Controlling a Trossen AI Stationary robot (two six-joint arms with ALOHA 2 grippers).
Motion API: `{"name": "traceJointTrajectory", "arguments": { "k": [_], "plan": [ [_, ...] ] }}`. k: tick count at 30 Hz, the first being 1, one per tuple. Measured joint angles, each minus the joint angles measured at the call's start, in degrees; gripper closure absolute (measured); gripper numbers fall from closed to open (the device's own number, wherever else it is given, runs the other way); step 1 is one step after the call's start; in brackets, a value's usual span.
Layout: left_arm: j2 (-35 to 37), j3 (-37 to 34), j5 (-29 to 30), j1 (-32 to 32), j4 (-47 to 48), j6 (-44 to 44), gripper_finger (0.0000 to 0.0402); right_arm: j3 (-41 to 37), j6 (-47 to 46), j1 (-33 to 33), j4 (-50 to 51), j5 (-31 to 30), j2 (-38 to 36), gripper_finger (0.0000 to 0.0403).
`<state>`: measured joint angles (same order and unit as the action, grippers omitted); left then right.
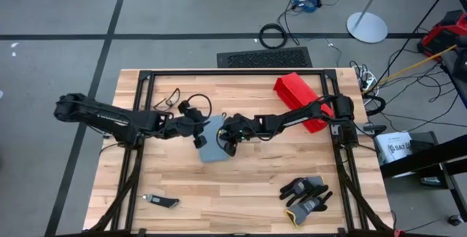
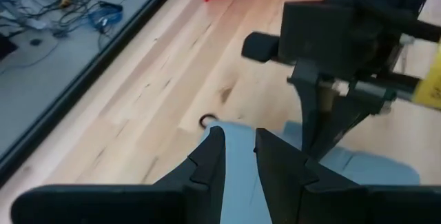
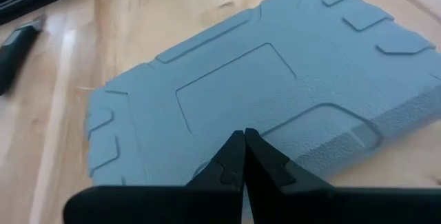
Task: Prefit tool cases
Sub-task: Close the toolbox
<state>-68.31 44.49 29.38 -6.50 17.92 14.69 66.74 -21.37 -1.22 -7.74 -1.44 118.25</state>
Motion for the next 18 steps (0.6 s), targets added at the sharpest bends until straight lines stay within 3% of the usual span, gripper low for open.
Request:
{"name": "traceJointTrajectory", "arguments": {
  "k": [8, 11, 18],
  "plan": [
    [2.38, 0.0, 1.18, 0.0, 7.2, 2.46, 0.0316, 0.13, -2.55, -0.13, 2.82, -0.77, -0.92, 0.0403],
    [2.38, 0.0, 1.39, 0.0, 9.04, 3.0, 0.0316, 0.13, -2.89, 0.44, 8.29, -1.03, -2.85, 0.0403],
    [2.51, 0.0, 1.91, 0.0, 6.84, -0.15, 0.0316, -0.86, 0.96, 1.3, 11.93, -0.34, -9.31, 0.0403]
  ]
}}
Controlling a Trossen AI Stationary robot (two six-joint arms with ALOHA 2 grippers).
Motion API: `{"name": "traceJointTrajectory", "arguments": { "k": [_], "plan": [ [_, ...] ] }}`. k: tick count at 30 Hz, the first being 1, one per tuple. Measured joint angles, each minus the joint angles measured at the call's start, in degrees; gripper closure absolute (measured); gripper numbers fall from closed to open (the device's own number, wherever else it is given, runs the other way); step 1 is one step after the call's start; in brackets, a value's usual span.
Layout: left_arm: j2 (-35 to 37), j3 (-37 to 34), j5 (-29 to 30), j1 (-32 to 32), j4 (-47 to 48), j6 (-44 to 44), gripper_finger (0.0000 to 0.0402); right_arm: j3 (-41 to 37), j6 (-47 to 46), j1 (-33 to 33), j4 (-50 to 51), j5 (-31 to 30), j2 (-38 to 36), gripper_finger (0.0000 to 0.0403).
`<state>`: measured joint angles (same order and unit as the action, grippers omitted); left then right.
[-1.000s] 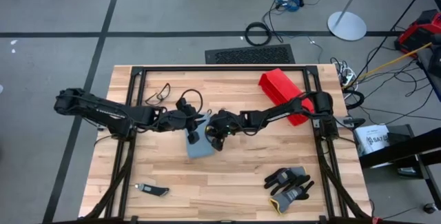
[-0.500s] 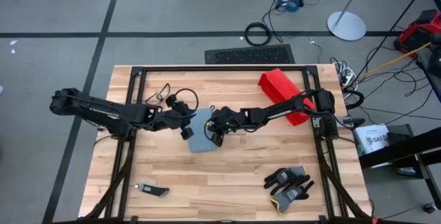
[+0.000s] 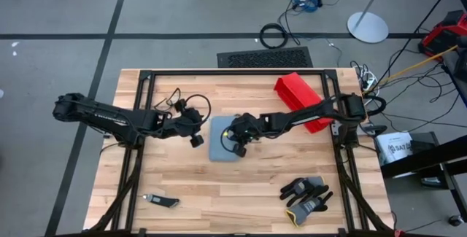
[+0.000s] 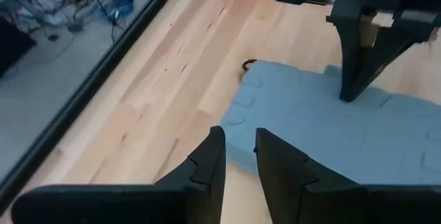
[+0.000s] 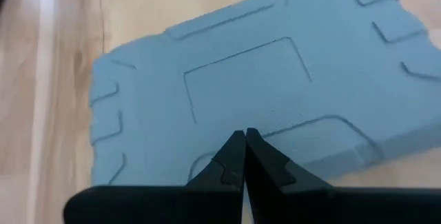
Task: Prefit tool cases
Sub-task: Close the toolbox, then return to Home Position
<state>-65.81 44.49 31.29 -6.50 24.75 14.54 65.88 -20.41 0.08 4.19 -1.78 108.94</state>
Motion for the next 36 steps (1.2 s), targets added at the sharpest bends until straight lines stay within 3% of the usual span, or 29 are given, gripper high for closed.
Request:
{"name": "traceJointTrajectory", "arguments": {
  "k": [8, 17, 23, 26, 30, 36],
  "plan": [
    [2.79, 0.0, 2.37, 0.0, -6.95, -7.71, 0.0316, 0.07, 6.12, 0.02, -0.02, 0.21, -8.75, 0.0393],
    [16.4, 0.0, 9.93, -6.35, -13.67, -19.2, 0.0316, 0.1, 28.13, 3.48, -0.57, 0.17, -22.82, 0.039],
    [27.75, 0.09, 4.39, -11.03, -17.02, -21.06, 0.0316, 0.23, 28.83, 6.51, -1.13, 0.17, -35.23, 0.039],
    [30.3, 0.07, 3.41, -11.09, -24.8, -21.72, 0.0316, 0.23, 28.05, 7.54, 0.68, 0.25, -40.41, 0.039],
    [31.07, 0.07, 2.2, -8.51, -32.19, -34.98, 0.0316, 0.23, 33.54, 7.76, 3.23, 0.17, -46.23, 0.039],
    [36.03, -0.07, 2.86, -2.9, -27.3, -32.8, 0.0316, 0.27, 34.62, 6.27, 12.04, -0.23, -58.09, 0.039]
  ]
}}
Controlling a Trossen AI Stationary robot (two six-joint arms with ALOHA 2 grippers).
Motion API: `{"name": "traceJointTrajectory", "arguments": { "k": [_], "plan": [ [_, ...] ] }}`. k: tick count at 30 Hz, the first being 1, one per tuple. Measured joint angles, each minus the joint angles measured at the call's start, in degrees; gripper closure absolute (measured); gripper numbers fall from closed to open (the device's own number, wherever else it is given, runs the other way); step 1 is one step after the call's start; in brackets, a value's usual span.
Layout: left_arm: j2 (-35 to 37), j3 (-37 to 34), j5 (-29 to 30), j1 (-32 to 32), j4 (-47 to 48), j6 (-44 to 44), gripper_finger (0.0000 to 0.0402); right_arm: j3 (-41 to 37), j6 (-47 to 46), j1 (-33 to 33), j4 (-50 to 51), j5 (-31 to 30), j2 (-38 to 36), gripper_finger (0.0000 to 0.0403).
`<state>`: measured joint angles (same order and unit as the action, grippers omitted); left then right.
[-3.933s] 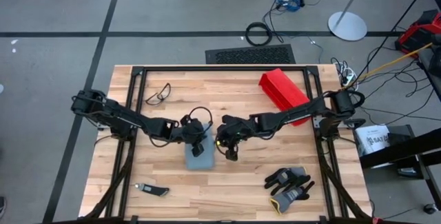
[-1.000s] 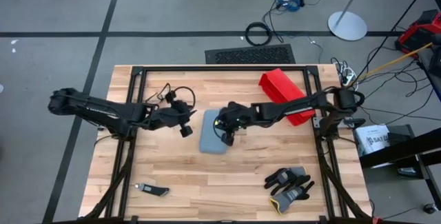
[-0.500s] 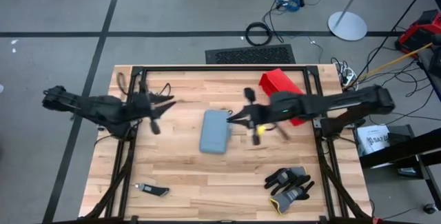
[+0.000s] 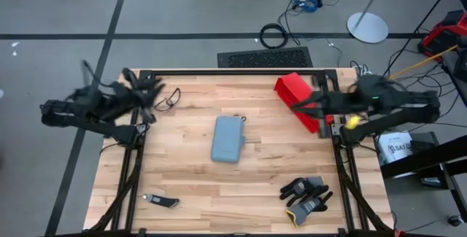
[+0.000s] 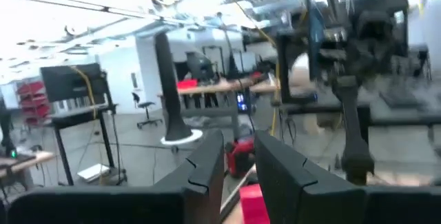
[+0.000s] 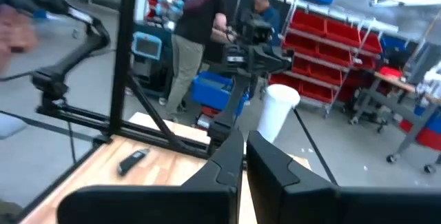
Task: Prefit tool cases
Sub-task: Return to Home Position
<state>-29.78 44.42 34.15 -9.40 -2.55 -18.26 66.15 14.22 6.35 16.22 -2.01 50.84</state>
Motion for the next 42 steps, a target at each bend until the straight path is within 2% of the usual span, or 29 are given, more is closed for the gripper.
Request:
{"name": "traceJointTrajectory", "arguments": {
  "k": [5, 13, 17, 19, 23, 27, 29, 31, 33, 35, 39, 42],
  "plan": [
    [10.61, -1.32, -0.78, 1.21, 7.84, 5.74, 0.0316, -4.11, 0.0, 0.83, 2.02, 0.32, -9.89, 0.039],
    [29.39, -15.52, -3.87, 1.19, 9.1, 10.99, 0.0316, -20.78, -1.8, 0.85, -2.65, 0.33, -28.33, 0.039],
    [29.1, -20.46, -3.63, 1.13, 8.84, 12.89, 0.0316, -30.84, -3.79, 0.85, -9.2, 0.38, -36.91, 0.039],
    [28.29, -23.69, -3.05, 1.13, 5.09, 13.98, 0.0316, -36.32, -4.73, 0.83, -11.72, 0.24, -40.46, 0.039],
    [28.69, -31.19, -3.19, 1.13, 2.79, 16.49, 0.0316, -46.77, -6.48, 0.79, -17.7, -2.74, -45.74, 0.039],
    [29.64, -37.07, -5.13, 1.13, 0.65, 19.03, 0.0316, -54.51, -5.1, 0.3, -21.04, -2.56, -49.13, 0.039],
    [29.66, -38.96, -8.96, 1.15, 1.76, 19.15, 0.0316, -55.96, -4.82, -0.01, -20.49, -2.3, -50.52, 0.039],
    [29.68, -39.97, -17.5, 1.14, 2.21, 18.18, 0.0316, -57.94, -5.52, -0.16, -23.3, -1.94, -50.41, 0.039],
    [29.68, -40.5, -25.7, 1.13, 1.81, 17.4, 0.0316, -60.94, -6.4, -0.13, -25.37, 1.15, -50.29, 0.039],
    [29.68, -40.68, -28.46, 1.13, 1.3, 16.61, 0.0316, -64.61, -7.9, -0.13, -29.88, 2.12, -49.87, 0.039],
    [29.7, -42.96, -25.2, 1.31, 2.12, 14.75, 0.0316, -65.52, -10.61, -0.4, -26.81, -1.03, -48.24, 0.039],
    [29.31, -43.98, -22.7, 2.31, -0.37, 12.79, 0.0316, -65.35, -7.87, -0.41, -28.92, -1.14, -47.23, 0.039]
  ]
}}
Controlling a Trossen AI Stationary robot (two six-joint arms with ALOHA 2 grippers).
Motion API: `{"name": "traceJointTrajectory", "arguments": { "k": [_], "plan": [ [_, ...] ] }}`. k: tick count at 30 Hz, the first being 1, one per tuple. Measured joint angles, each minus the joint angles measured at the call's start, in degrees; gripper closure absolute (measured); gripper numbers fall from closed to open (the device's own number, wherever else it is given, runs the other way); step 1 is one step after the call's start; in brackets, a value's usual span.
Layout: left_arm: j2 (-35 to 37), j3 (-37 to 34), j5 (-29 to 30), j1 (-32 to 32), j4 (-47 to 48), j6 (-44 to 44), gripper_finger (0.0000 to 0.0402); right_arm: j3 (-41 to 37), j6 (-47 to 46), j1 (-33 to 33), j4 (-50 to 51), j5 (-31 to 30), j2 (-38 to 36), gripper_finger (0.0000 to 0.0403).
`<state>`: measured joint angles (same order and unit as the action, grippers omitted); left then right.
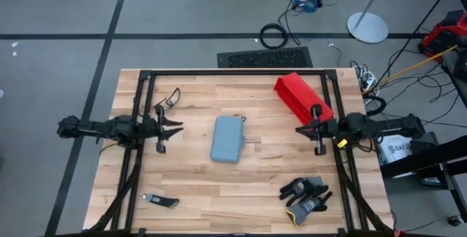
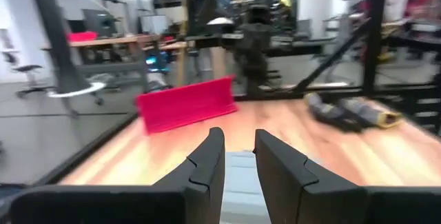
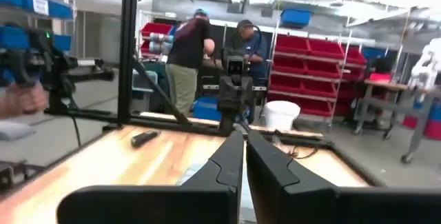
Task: Prefit tool cases
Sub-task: Return to Home Position
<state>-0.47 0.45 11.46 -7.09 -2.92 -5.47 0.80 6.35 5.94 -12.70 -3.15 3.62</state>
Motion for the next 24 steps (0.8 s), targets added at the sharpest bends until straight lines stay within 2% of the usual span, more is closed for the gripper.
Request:
{"name": "traceJointTrajectory", "arguments": {
  "k": [5, 10, 13, 24],
  "plan": [
    [-0.55, 0.0, 0.81, 2.51, 0.16, -1.95, 0.0316, -0.09, 4.0, -0.75, 2.59, -1.83, 0.6, 0.039],
    [-1.81, 0.0, -4.87, 2.84, 1.1, -0.85, 0.0316, -0.02, 2.1, -0.62, 6.82, -1.05, 0.59, 0.039],
    [-2.85, 0.0, -6.28, 2.84, 1.37, -0.92, 0.0316, 0.0, 1.45, -0.63, 9.96, -1.06, 0.57, 0.039],
    [-3.52, 0.0, -6.23, 2.84, 1.44, -1.03, 0.0316, -0.02, -0.74, -0.62, 11.25, -1.32, 0.57, 0.039]
  ]
}}
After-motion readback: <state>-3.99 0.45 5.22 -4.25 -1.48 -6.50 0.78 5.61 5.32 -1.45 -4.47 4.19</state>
